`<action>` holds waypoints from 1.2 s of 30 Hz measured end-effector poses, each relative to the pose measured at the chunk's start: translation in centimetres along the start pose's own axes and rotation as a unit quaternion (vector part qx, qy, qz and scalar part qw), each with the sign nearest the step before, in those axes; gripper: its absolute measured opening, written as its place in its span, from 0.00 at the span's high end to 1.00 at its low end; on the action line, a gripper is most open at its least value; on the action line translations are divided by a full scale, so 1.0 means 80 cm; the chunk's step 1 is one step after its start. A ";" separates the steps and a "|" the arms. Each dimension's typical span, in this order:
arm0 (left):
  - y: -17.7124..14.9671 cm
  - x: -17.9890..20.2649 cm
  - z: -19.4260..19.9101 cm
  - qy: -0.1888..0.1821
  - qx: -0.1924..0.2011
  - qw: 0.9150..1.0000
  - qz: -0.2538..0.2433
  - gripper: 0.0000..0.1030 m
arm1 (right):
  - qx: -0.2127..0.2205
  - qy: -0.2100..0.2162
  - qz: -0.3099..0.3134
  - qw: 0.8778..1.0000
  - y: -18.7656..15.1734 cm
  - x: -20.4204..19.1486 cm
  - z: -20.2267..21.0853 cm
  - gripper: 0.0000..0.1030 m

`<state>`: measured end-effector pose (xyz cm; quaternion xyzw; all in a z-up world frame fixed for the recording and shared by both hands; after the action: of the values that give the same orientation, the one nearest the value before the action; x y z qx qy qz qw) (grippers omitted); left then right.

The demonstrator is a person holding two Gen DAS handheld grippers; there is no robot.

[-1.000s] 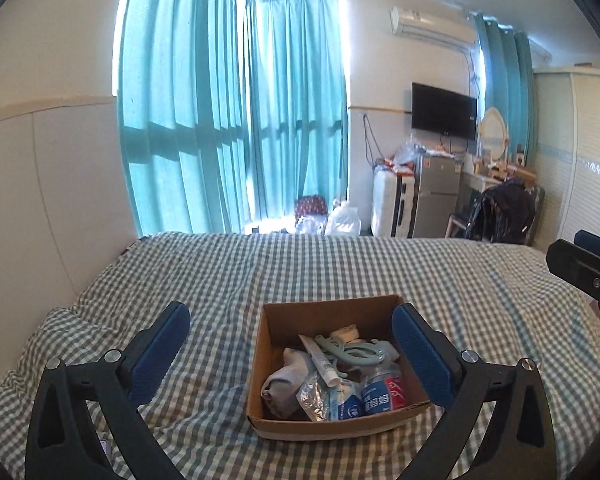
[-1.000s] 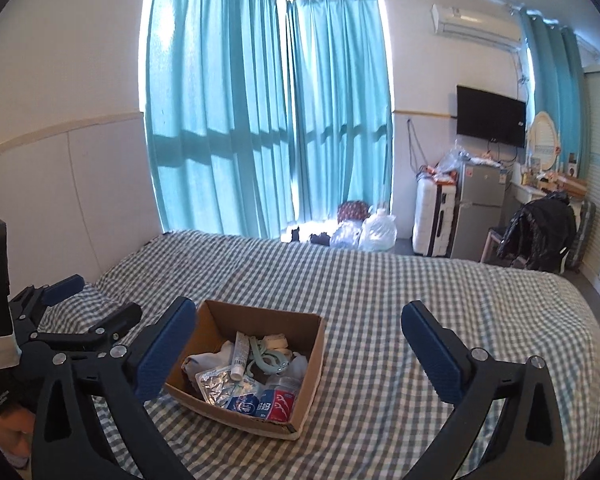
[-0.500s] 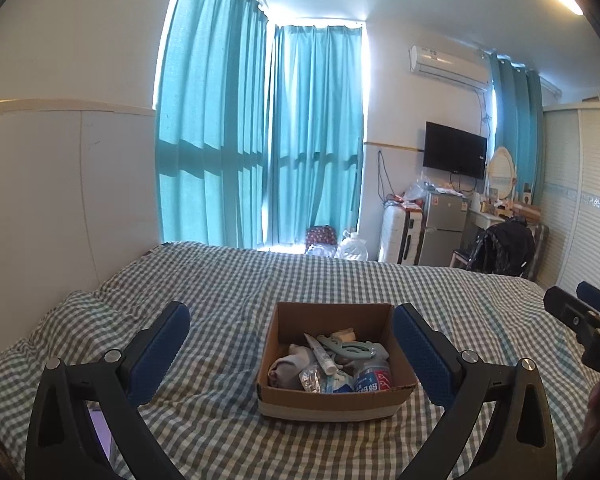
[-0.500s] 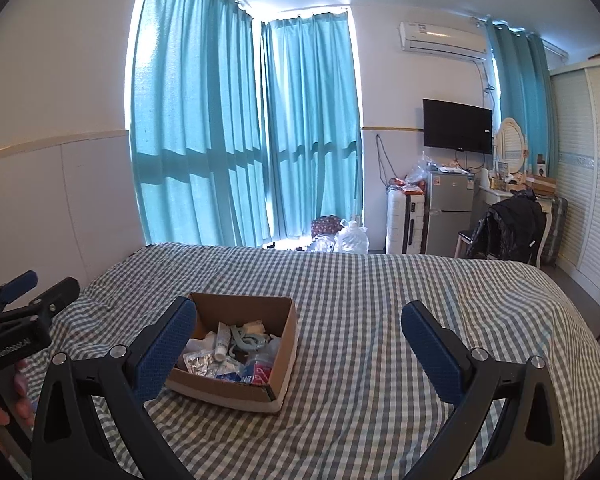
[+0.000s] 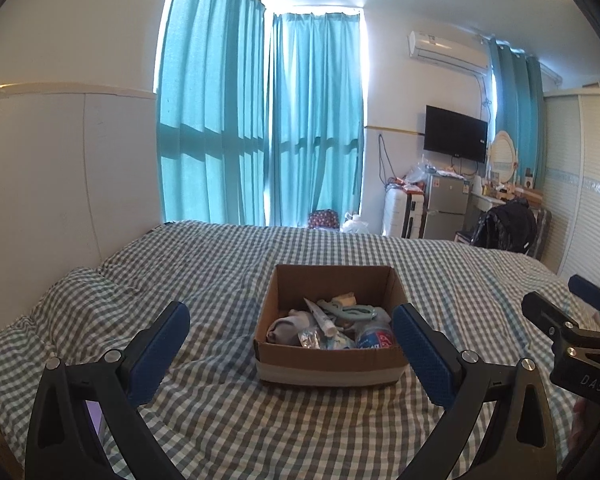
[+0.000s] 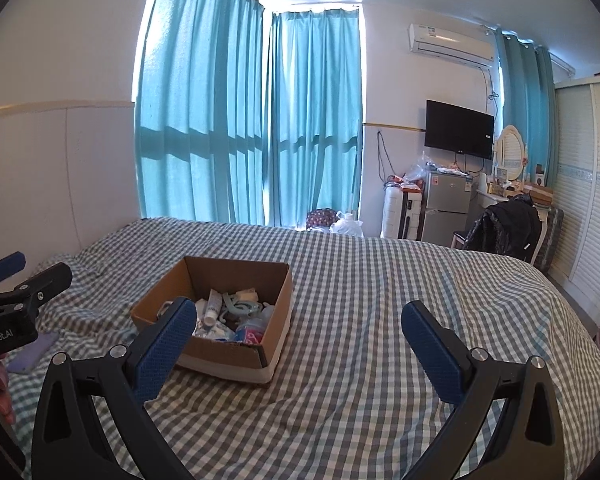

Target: Organize objects

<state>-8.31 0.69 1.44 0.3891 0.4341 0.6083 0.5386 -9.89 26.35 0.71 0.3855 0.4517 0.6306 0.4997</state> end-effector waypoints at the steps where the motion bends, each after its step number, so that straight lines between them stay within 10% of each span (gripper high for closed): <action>1: -0.001 0.001 0.001 0.001 0.000 1.000 -0.004 0.00 | 0.004 0.000 0.001 1.000 -0.001 -0.001 0.001 0.00; 36: -0.018 0.000 0.007 0.007 -0.021 1.000 -0.008 0.00 | -0.024 0.014 -0.005 1.000 -0.023 -0.013 -0.005 0.00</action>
<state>-7.30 0.78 0.22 0.3698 0.4286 0.6156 0.5483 -9.56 25.41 -1.22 0.3624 0.4453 0.6440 0.5056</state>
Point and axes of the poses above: each gripper's, at about its wrist camera, not at the fingertips, and z roughly against the way its jaws point, x to its right, y to its top, the point moved 3 cm from there along -z, roughly the way its jaws point, and after that the axes turned 2 degrees about x, right-handed, at the moved point
